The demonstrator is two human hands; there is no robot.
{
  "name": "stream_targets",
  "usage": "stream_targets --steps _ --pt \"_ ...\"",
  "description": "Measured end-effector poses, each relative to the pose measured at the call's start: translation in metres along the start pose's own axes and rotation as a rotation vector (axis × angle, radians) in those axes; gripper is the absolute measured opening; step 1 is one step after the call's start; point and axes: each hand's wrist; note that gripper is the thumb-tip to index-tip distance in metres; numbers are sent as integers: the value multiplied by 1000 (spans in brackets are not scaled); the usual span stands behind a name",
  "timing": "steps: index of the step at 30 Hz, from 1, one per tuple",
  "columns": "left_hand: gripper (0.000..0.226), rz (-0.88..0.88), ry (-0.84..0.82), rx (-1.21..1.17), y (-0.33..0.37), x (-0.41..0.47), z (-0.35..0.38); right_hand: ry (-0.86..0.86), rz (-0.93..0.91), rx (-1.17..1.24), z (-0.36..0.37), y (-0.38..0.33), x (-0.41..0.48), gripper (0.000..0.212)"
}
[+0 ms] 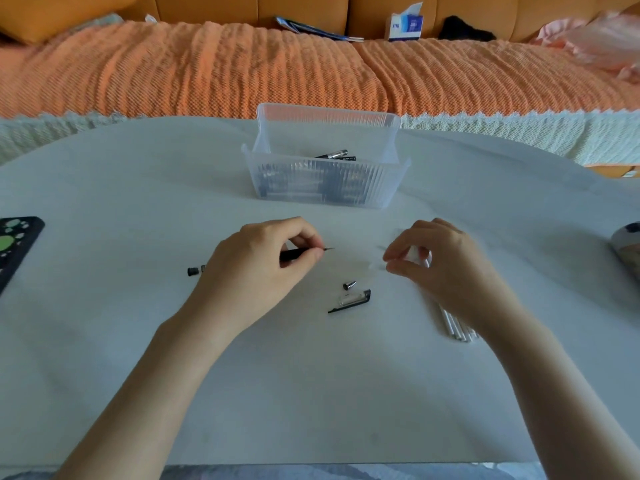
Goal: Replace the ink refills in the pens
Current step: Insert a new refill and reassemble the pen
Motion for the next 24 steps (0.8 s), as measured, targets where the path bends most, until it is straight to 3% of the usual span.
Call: stream_targets --steps 8,14,18,24 --pt "2 16 -45 17 1 0 3 -63 -45 -63 1 5 -1 13" --pt "2 9 -60 -36 0 0 3 -11 -70 121 1 -9 -1 11" --pt "5 23 -70 -68 -2 1 3 -134 -125 152 16 -20 -5 13" --pt "7 21 -86 -103 -4 1 2 -187 -132 131 24 -19 -5 11"
Point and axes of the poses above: each hand's wrist, its own x-axis towards the middle knuckle, its own z-axis out of the palm, y = z × x, and after that the axes turned 14 degrees about y, right-handed
